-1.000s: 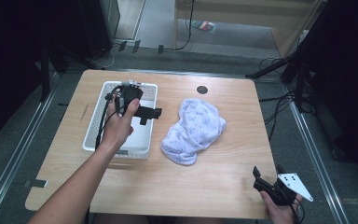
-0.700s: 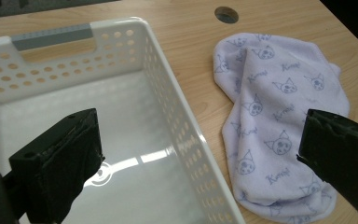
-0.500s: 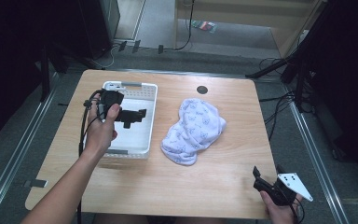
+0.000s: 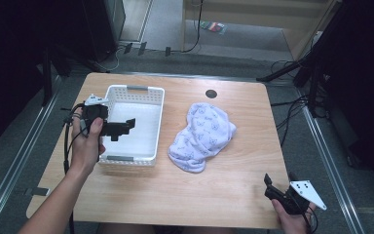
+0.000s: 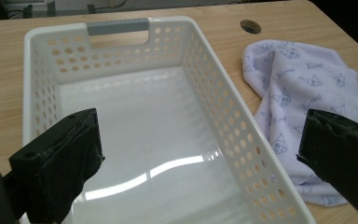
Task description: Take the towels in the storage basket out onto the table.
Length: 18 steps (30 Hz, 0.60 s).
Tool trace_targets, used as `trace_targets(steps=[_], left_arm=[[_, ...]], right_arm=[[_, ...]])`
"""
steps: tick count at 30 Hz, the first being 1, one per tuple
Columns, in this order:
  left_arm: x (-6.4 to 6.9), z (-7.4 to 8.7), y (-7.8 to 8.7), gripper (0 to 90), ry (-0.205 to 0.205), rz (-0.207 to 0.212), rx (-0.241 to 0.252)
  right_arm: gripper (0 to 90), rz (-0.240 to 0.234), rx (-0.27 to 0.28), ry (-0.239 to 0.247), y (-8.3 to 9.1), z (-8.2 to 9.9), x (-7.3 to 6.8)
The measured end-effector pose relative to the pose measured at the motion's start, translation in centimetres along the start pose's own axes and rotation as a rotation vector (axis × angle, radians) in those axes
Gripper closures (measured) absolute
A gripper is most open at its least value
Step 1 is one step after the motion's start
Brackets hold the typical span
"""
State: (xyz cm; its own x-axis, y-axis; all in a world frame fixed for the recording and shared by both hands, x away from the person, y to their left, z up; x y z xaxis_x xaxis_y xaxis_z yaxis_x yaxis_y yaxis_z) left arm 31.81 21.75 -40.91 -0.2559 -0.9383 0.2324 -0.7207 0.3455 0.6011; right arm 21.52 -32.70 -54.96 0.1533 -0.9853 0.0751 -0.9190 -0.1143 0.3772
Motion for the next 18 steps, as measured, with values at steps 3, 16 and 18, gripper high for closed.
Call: trace_targets(steps=[3,16,18], left_arm=[[-0.4,0.4,0.7,0.0,0.0,0.008,0.02],[-3.0,3.3,3.1,0.0,0.022,0.008,0.098],[-3.5,3.6,3.4,0.0,0.034,0.012,0.112]], right_arm=[[14.2,0.0,-0.001,-0.001,0.0,0.0,0.0],[14.1,0.0,0.0,-0.002,0.0,0.0,0.0],[14.2,0.0,-0.001,-0.002,0.0,0.0,0.0]])
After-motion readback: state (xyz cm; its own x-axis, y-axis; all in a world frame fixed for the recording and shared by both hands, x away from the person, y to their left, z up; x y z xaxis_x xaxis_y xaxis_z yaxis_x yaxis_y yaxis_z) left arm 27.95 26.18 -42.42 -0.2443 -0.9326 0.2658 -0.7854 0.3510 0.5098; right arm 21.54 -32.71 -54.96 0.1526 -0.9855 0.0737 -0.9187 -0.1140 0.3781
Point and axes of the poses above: each handheld gripper's, and its own axes: y roughly backward along the jaws, z roughly out of its underside, x roughly to its right, the point moved 1 cm from there along -y, roughly forward along the jaws, and after that the axes turned 5 degrees about y, right-handed, at the moved point
